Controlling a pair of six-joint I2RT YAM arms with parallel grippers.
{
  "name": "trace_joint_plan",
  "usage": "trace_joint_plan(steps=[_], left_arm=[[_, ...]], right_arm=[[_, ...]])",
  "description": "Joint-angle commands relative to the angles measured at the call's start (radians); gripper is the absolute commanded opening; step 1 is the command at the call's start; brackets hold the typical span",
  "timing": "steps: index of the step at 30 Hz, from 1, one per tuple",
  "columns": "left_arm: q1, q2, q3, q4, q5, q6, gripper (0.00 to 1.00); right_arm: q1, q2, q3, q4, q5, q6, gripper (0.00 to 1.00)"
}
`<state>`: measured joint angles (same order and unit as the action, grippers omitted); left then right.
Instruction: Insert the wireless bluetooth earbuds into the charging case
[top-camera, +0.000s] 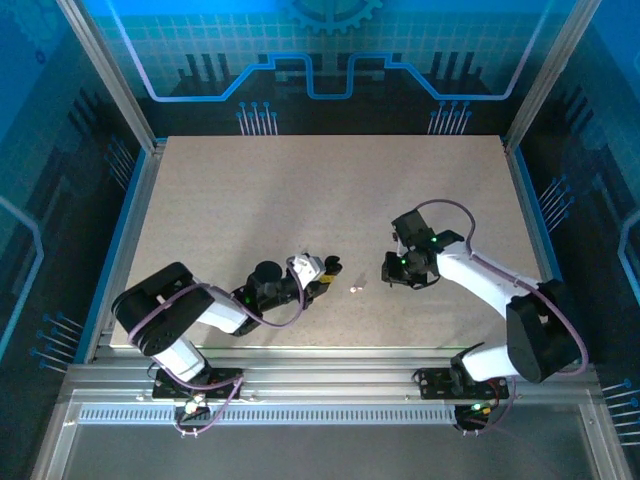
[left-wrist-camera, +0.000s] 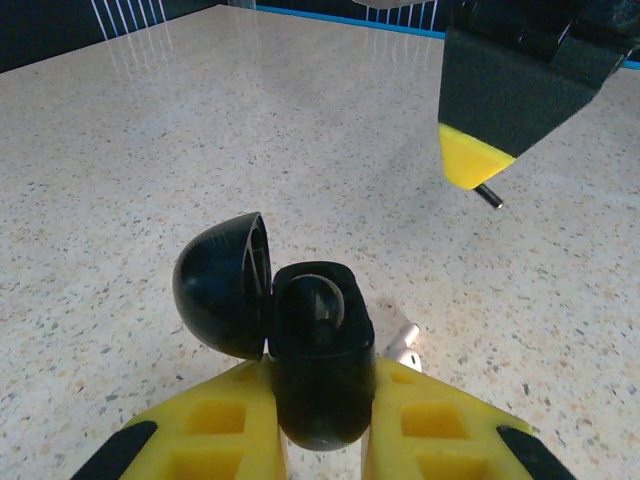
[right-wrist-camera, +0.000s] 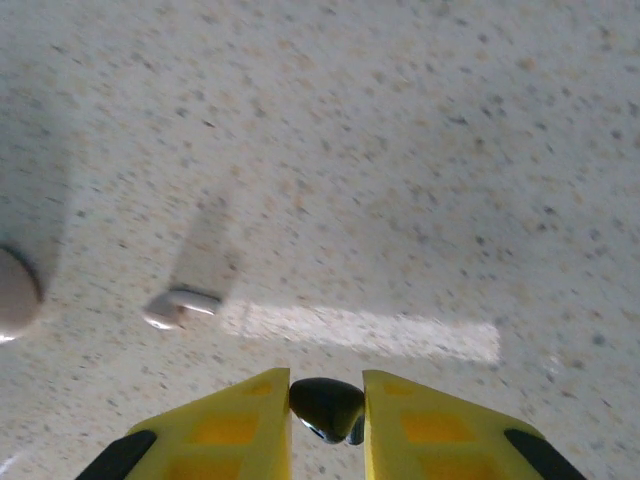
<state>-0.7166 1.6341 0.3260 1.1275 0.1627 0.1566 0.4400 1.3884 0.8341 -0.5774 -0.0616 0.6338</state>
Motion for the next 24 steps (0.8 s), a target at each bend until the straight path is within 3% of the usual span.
trace_joint_plan(steps=[1, 15, 24], left_arm=[[-0.005, 0.033, 0.041, 0.084, 0.032, -0.03, 0.07], [-0.019, 0.093, 0.095, 0.118, 0.031, -0.052, 0.07], [-0.019, 0.089, 0.098, 0.122, 0.029, -0.057, 0.07]], right_arm=[[0.027, -0.037, -0.027, 0.163, -0.048, 0.023, 0.23], [0.075, -0.19, -0.135, 0.45, -0.053, 0.112, 0.23], [0.119, -0.173, -0.108, 0.565, -0.057, 0.134, 0.23]])
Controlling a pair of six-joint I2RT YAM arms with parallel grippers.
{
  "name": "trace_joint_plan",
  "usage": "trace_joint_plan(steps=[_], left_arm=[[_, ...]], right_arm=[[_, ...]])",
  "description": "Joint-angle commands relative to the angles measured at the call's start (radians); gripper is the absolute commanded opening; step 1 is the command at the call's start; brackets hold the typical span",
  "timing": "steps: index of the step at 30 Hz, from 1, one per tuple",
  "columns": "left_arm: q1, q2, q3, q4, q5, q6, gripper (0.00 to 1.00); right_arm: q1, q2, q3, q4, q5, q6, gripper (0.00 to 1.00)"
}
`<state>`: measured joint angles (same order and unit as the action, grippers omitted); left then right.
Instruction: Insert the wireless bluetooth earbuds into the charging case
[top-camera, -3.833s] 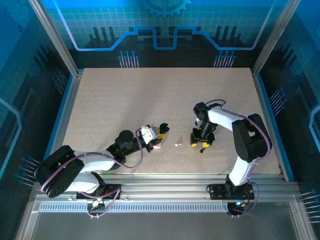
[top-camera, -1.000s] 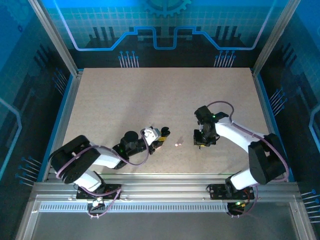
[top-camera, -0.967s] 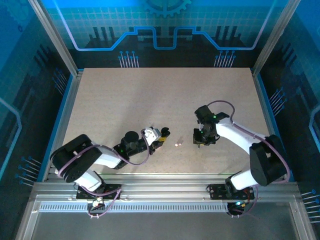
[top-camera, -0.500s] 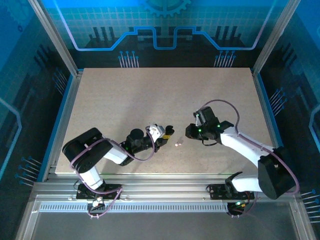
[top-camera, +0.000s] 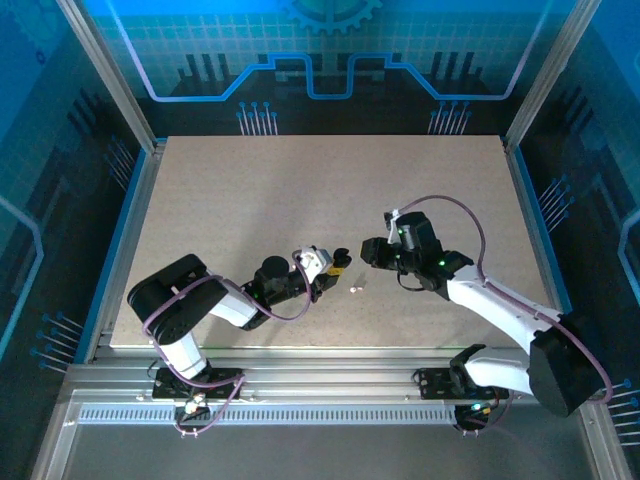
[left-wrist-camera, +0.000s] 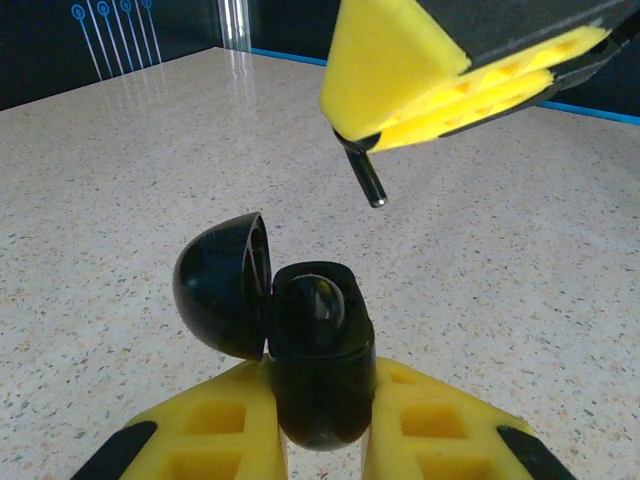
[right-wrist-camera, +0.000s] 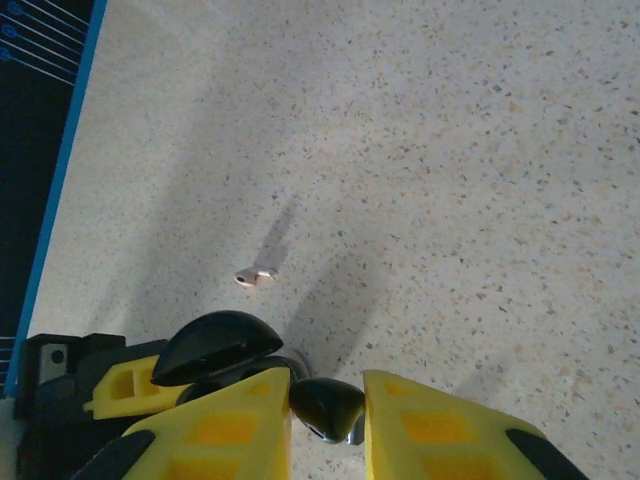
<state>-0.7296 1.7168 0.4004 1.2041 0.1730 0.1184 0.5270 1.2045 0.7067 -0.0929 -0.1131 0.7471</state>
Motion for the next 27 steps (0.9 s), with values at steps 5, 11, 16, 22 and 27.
trace_joint_plan(steps=[5, 11, 16, 22, 27], left_arm=[[-0.005, 0.003, 0.026, 0.048, 0.02, -0.02, 0.07], [-0.005, 0.001, 0.026, 0.051, 0.017, -0.026, 0.07], [-0.005, -0.004, 0.026, 0.061, 0.005, -0.047, 0.08], [-0.006, -0.015, 0.03, 0.086, -0.007, -0.084, 0.08], [-0.007, -0.028, 0.027, 0.105, -0.018, -0.103, 0.08]], right_arm=[[0.058, 0.033, 0.039, 0.117, 0.002, 0.022, 0.23], [0.082, 0.06, 0.053, 0.158, 0.004, 0.028, 0.23], [0.101, 0.062, 0.049, 0.176, 0.021, 0.029, 0.23], [0.105, 0.041, 0.041, 0.166, 0.043, 0.012, 0.23], [0.105, 0.026, 0.028, 0.167, 0.053, 0.012, 0.23]])
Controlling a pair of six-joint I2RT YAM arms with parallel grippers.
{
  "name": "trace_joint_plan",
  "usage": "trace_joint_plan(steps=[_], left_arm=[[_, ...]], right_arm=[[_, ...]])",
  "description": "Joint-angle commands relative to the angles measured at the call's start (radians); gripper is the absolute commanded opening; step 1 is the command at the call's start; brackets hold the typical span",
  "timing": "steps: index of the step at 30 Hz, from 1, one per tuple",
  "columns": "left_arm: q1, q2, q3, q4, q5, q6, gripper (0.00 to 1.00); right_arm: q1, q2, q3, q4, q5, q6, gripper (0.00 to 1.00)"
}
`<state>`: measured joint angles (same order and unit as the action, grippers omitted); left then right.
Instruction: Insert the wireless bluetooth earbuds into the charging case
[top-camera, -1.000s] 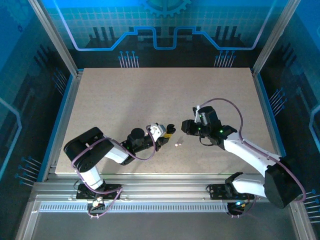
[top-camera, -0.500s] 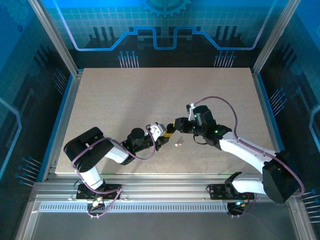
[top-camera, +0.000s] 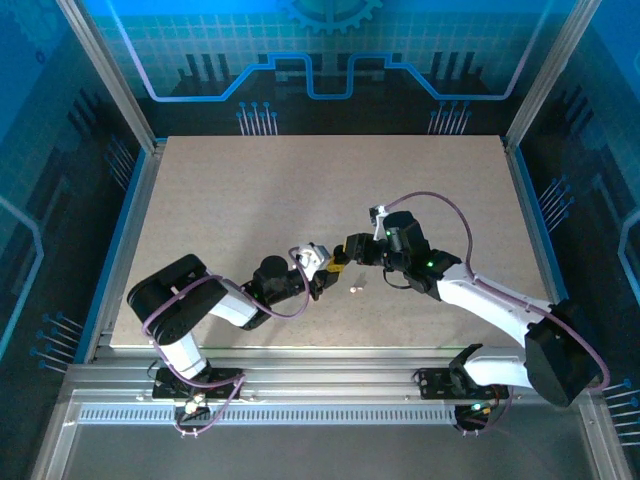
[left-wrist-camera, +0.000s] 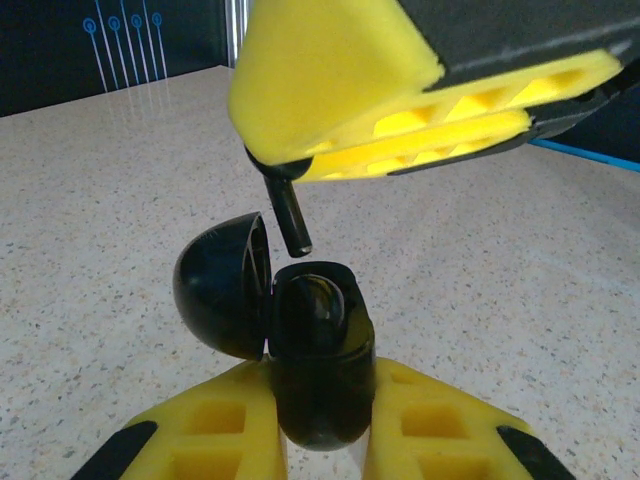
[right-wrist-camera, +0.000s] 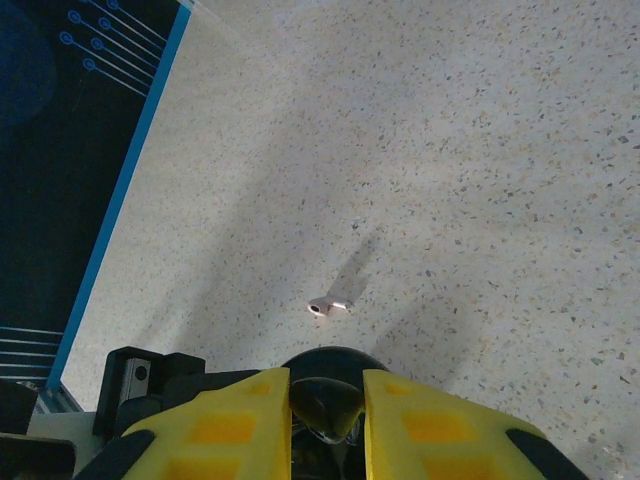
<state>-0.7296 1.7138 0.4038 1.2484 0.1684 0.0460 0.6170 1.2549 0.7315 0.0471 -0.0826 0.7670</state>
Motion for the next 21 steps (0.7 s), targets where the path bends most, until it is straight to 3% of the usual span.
trace_joint_plan(steps=[1, 21], left_arm=[[-0.006, -0.028, 0.023, 0.062, -0.016, -0.032, 0.08], [-0.003, -0.052, 0.032, 0.111, -0.046, -0.073, 0.08]], right_arm=[[0.015, -0.026, 0.002, 0.027, 0.021, -0.007, 0.23], [0.034, -0.048, -0.018, 0.022, 0.028, -0.022, 0.23]])
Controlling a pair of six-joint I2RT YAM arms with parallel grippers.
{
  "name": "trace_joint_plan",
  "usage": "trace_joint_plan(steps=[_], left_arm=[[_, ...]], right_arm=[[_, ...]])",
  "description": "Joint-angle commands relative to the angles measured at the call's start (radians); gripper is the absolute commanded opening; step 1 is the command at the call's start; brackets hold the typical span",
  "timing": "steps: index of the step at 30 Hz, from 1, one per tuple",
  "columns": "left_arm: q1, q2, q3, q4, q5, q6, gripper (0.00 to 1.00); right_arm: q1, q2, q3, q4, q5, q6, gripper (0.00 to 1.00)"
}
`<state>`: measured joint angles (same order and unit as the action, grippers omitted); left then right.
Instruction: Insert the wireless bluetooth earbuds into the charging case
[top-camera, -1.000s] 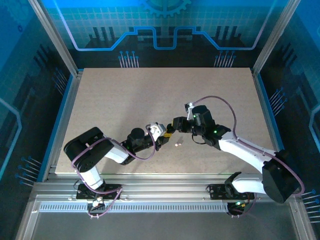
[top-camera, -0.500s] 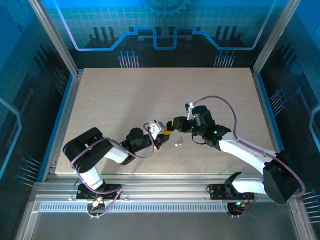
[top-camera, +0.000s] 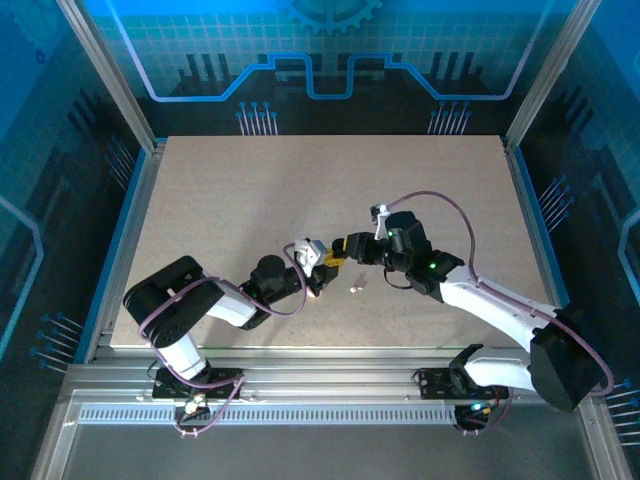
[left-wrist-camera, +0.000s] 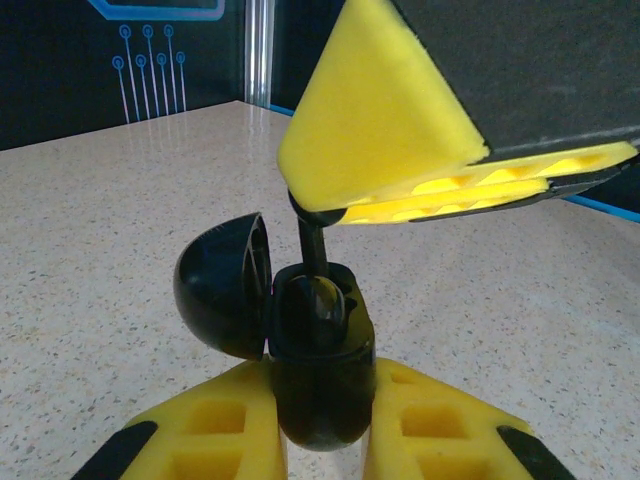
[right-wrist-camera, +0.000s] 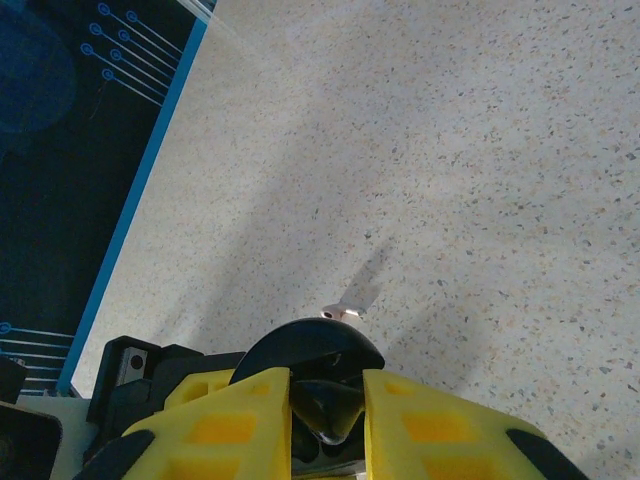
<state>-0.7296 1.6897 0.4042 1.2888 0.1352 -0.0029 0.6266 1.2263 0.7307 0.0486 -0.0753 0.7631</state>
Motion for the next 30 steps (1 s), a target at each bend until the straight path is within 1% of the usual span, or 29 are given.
trace_joint_plan(steps=[1, 7, 23, 30], left_arm=[[-0.003, -0.03, 0.032, 0.073, -0.012, -0.028, 0.08], [-0.003, -0.036, 0.03, 0.077, -0.01, -0.034, 0.08], [-0.002, -0.044, 0.03, 0.075, -0.005, -0.023, 0.08], [-0.003, -0.051, 0.026, 0.072, -0.003, -0.011, 0.08]], right_arm=[[0.027, -0.02, -0.016, 0.02, 0.028, -0.021, 0.23], [0.042, -0.011, -0.005, 0.007, 0.048, -0.046, 0.23], [0.077, 0.01, 0.036, -0.041, 0.031, -0.118, 0.23], [0.089, 0.02, 0.063, -0.088, 0.03, -0.15, 0.23]])
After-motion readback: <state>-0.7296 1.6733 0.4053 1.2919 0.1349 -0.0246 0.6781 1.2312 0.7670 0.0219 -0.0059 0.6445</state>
